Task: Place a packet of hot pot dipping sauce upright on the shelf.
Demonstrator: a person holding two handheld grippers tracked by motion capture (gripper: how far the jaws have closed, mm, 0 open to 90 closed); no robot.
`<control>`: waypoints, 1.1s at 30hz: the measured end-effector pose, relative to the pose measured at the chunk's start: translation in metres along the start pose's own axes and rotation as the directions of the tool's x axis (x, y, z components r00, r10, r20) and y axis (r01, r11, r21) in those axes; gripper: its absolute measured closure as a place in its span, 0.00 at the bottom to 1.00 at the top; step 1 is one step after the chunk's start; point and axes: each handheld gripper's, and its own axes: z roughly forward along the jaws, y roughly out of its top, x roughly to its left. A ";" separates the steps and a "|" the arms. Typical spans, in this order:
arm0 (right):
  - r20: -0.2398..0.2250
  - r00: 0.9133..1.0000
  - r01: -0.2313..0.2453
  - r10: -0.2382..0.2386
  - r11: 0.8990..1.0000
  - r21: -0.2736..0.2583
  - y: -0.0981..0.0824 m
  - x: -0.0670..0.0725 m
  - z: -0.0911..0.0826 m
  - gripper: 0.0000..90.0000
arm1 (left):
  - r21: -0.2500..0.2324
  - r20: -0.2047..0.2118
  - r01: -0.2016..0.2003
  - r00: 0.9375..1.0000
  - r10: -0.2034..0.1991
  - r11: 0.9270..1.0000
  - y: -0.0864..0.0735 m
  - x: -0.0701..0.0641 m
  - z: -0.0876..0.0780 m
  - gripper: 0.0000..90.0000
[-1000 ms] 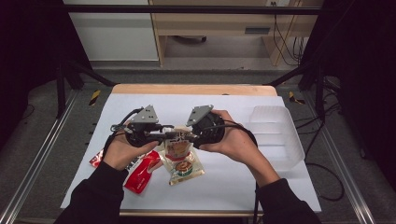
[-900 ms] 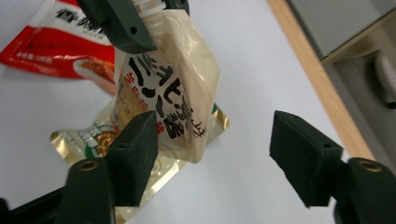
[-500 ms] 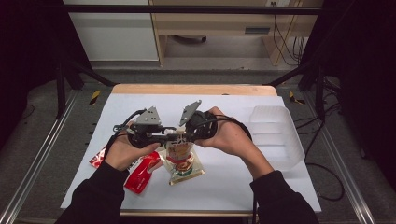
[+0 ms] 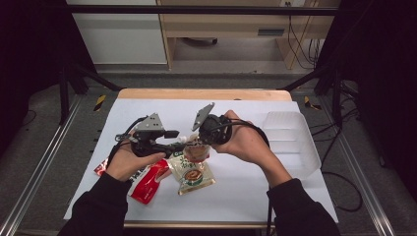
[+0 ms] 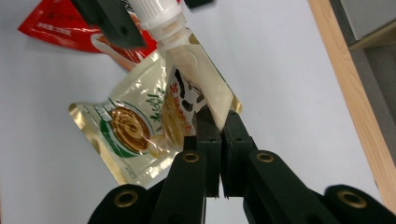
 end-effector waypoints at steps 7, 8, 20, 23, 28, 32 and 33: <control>0.036 0.997 -0.064 0.065 0.998 -0.023 -0.026 -0.014 -0.019 0.98 | -0.006 -0.088 0.026 0.996 -0.026 1.000 -0.038 0.005 -0.008 0.28; 0.036 0.997 -0.064 0.065 0.998 -0.023 -0.026 -0.014 -0.019 0.98 | -0.006 -0.088 0.026 0.996 -0.026 1.000 -0.038 0.005 -0.008 0.26; 0.073 0.989 -0.127 0.129 0.991 -0.030 -0.056 -0.028 -0.043 0.98 | 0.031 -0.167 0.067 0.984 -0.061 0.997 -0.072 0.012 -0.008 0.15; 0.079 0.987 -0.137 0.139 0.990 -0.033 -0.059 -0.030 -0.045 0.98 | 0.035 -0.182 0.072 0.981 -0.064 0.997 -0.076 0.012 -0.010 0.15; 0.090 0.985 -0.146 0.149 0.988 -0.040 -0.065 -0.038 -0.051 0.98 | 0.030 -0.202 0.094 0.976 -0.086 0.995 -0.087 0.015 -0.017 0.13; 0.106 0.982 -0.155 0.159 0.987 -0.042 -0.069 -0.048 -0.060 0.98 | 0.011 -0.216 0.119 0.970 -0.114 0.993 -0.095 0.021 -0.024 0.13; 0.112 0.980 -0.163 0.167 0.986 -0.045 -0.071 -0.051 -0.063 0.98 | 0.010 -0.217 0.125 0.969 -0.119 0.992 -0.097 0.022 -0.025 0.13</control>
